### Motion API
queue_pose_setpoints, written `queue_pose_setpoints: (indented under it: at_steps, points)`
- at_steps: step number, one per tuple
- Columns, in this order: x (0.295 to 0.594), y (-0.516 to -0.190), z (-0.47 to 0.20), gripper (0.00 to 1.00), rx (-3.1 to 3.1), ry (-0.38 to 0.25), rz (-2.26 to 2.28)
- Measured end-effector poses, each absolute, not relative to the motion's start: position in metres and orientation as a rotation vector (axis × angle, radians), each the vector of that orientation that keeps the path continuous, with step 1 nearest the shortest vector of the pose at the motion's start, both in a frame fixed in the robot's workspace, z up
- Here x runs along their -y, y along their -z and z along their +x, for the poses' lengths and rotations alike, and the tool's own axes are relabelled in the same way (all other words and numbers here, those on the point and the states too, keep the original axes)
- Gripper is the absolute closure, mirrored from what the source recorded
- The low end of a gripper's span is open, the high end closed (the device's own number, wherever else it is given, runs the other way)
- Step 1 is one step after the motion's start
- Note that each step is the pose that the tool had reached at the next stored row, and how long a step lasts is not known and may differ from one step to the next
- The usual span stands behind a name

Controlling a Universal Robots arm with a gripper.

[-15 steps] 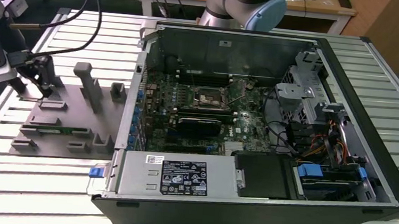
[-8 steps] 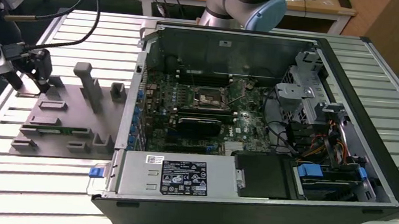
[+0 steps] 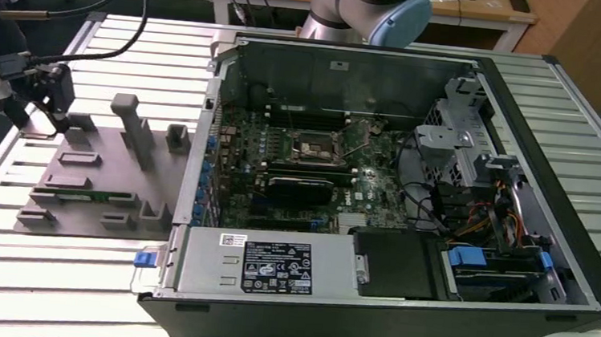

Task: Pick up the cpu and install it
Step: 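Pick up the cpu and move it towards the insertion slot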

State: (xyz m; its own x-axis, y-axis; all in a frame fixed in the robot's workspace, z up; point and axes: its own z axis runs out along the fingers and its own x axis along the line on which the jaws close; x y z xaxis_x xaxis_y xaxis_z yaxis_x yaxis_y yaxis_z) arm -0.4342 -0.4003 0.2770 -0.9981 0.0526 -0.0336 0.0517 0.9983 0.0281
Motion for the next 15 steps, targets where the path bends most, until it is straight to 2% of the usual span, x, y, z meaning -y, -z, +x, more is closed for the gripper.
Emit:
queue_pose_setpoints:
  at_steps: [15]
  points:
    - [0.4,-0.305,-0.434,0.45,-3.105,-0.042,0.081]
